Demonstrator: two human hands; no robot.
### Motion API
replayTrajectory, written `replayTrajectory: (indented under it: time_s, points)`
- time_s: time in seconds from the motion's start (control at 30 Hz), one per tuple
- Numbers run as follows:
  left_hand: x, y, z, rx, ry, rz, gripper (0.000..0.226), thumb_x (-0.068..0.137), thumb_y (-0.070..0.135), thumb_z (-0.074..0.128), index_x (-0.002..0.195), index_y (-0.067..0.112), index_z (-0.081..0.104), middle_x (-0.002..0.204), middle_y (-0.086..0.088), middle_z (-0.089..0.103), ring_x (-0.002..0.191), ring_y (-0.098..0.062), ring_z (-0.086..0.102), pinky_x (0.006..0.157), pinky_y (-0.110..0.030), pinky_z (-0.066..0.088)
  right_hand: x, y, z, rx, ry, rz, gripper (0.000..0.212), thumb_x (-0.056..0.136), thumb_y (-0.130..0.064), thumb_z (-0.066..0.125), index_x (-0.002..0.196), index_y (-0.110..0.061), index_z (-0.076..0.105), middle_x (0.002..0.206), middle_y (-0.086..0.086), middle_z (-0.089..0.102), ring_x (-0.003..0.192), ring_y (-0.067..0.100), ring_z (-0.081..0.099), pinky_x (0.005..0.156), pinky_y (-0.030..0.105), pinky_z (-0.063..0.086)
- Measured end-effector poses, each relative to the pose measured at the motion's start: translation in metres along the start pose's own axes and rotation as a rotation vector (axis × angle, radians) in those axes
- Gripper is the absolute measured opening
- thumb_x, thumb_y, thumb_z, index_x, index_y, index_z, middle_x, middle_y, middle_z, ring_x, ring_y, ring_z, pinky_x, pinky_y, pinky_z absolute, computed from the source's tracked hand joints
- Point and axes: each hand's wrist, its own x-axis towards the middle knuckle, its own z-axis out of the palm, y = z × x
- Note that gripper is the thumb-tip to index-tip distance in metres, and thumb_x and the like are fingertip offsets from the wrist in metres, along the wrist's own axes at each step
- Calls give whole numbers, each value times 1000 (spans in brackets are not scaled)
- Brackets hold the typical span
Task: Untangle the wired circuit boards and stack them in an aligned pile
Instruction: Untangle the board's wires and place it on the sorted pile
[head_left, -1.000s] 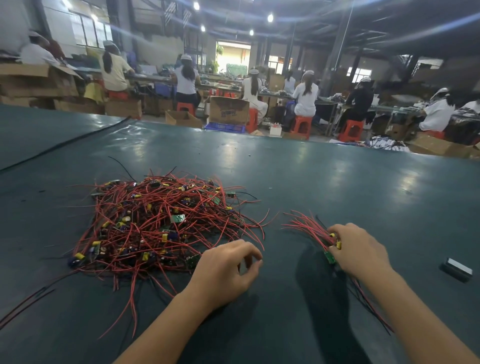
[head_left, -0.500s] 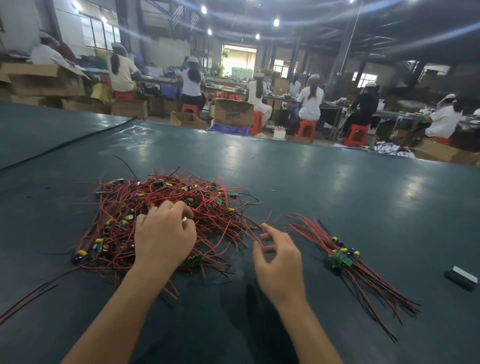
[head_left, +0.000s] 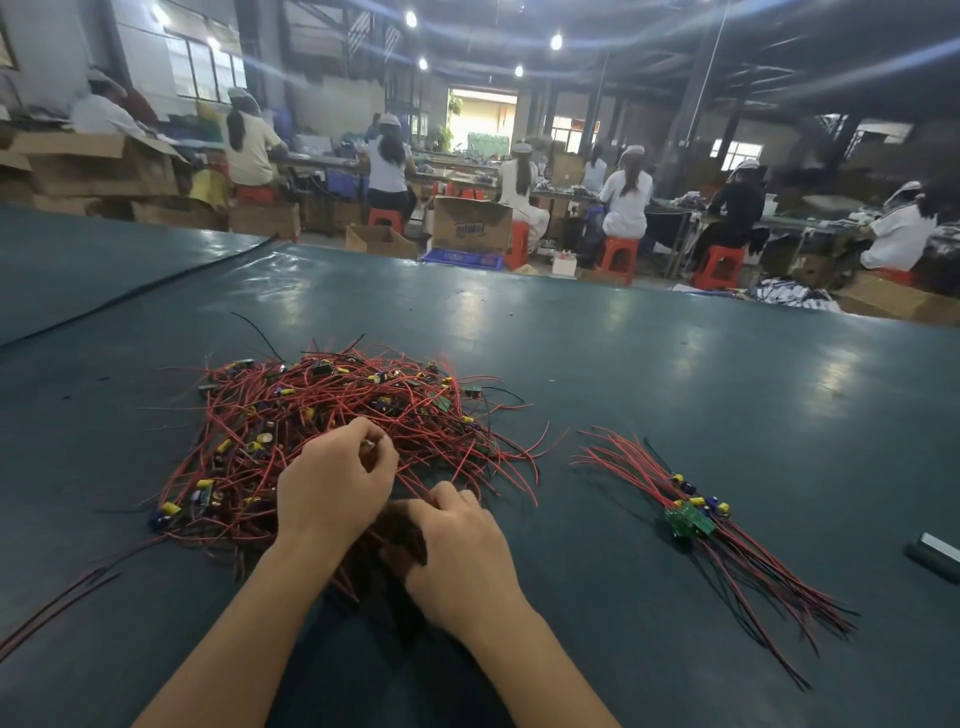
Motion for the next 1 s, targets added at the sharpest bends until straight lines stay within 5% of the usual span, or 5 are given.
replayTrajectory:
  time_s: [0.3, 0.5, 0.67, 0.9, 1.0]
  points:
    - [-1, 7, -4, -144, 187, 85, 7, 92, 20, 60, 95, 14, 61, 81, 8, 59, 64, -8, 50, 50, -16, 34, -10, 42, -39, -31, 264, -12, 13, 91, -32, 64, 102, -26, 67, 105, -15, 62, 100, 13, 50, 88, 30, 41]
    - [-17, 34, 1, -266, 111, 410, 30, 92, 30, 48, 67, 14, 55, 62, 6, 52, 57, -11, 45, 56, -23, 36, -21, 63, -68, 823, 791, 330, 14, 85, -19, 76, 89, -30, 67, 78, -16, 70, 65, 0, 62, 61, 11, 48]
    - [-36, 51, 14, -366, -133, 563, 47, 97, 33, 41, 56, 12, 48, 53, 3, 48, 47, -15, 45, 46, -31, 39, -25, 52, -75, 1190, 825, 320, 12, 82, -20, 73, 94, -24, 73, 77, -4, 74, 65, 10, 64, 58, 19, 52]
    - [-52, 72, 22, -905, -499, 95, 49, 101, 55, 33, 89, 29, 73, 65, -3, 69, 46, -9, 53, 47, -22, 41, -27, 30, -65, 1465, 591, 390, 31, 88, 1, 62, 80, -25, 78, 84, 2, 74, 74, 14, 68, 52, 21, 49]
    - [-51, 82, 23, -1101, -472, -140, 40, 89, 51, 45, 72, 24, 70, 58, -2, 64, 44, -9, 51, 45, -19, 40, -27, 23, -60, 1575, 500, 403, 33, 88, 0, 61, 77, -26, 78, 82, 4, 73, 69, 14, 64, 50, 23, 46]
